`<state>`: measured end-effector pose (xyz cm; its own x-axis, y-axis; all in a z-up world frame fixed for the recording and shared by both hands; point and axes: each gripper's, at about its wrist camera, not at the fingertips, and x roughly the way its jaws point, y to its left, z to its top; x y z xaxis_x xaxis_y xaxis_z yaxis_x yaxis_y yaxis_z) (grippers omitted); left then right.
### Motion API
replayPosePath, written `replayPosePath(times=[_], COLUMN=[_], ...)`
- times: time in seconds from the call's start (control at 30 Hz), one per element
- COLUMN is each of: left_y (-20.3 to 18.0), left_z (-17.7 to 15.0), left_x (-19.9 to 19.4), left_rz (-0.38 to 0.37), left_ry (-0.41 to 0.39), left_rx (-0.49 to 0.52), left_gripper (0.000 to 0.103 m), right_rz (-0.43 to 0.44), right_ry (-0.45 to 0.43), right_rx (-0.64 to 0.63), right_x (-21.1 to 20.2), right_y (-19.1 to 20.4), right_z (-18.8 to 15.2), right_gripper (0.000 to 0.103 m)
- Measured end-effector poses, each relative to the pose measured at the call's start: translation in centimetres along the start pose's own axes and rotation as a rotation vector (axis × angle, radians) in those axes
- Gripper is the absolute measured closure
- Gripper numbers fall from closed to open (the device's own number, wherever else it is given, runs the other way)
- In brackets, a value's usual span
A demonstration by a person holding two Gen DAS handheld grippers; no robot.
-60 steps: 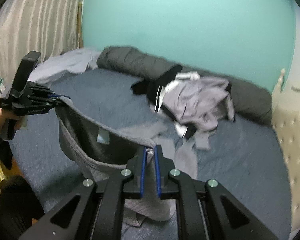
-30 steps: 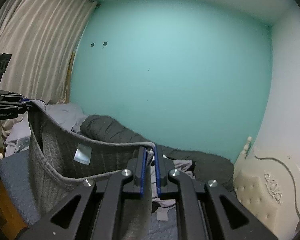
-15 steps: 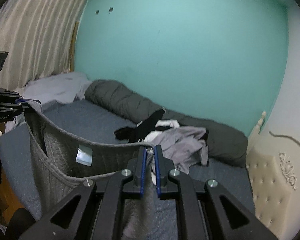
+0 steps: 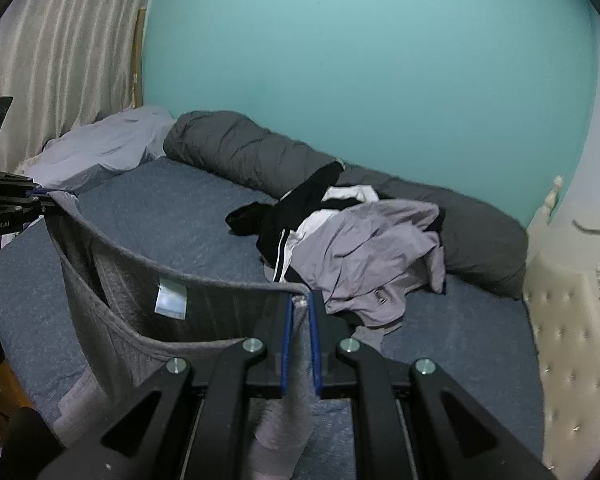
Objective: Fold clothes
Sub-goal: 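Lift the sweatshirt again with both tools, holding it stretched between them, then lower the grey sweatshirt onto the bed and open both tools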
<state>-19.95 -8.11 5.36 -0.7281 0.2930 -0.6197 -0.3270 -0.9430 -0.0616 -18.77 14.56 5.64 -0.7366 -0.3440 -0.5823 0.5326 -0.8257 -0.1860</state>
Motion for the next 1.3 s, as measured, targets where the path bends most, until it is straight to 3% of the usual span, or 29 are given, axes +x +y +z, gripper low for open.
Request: replayPosePath(times=[0.73, 1.3], left_y=[8.1, 10.6], left_z=[-6.5, -12.5], left_x=[24.3, 38.9], left_rz=[-0.006, -0.007], left_ry=[0.205, 0.334], left_rx=[-0.152, -0.241], left_gripper=[0.099, 0.098], right_rz=[0.118, 0.184], right_ry=[0.213, 0.35], right_rx=[0.168, 0.334], right_x=[25.4, 39.8], right_y=[-2.2, -3.2], right_z=[-8.3, -14.7], right_gripper=[0.095, 0.092])
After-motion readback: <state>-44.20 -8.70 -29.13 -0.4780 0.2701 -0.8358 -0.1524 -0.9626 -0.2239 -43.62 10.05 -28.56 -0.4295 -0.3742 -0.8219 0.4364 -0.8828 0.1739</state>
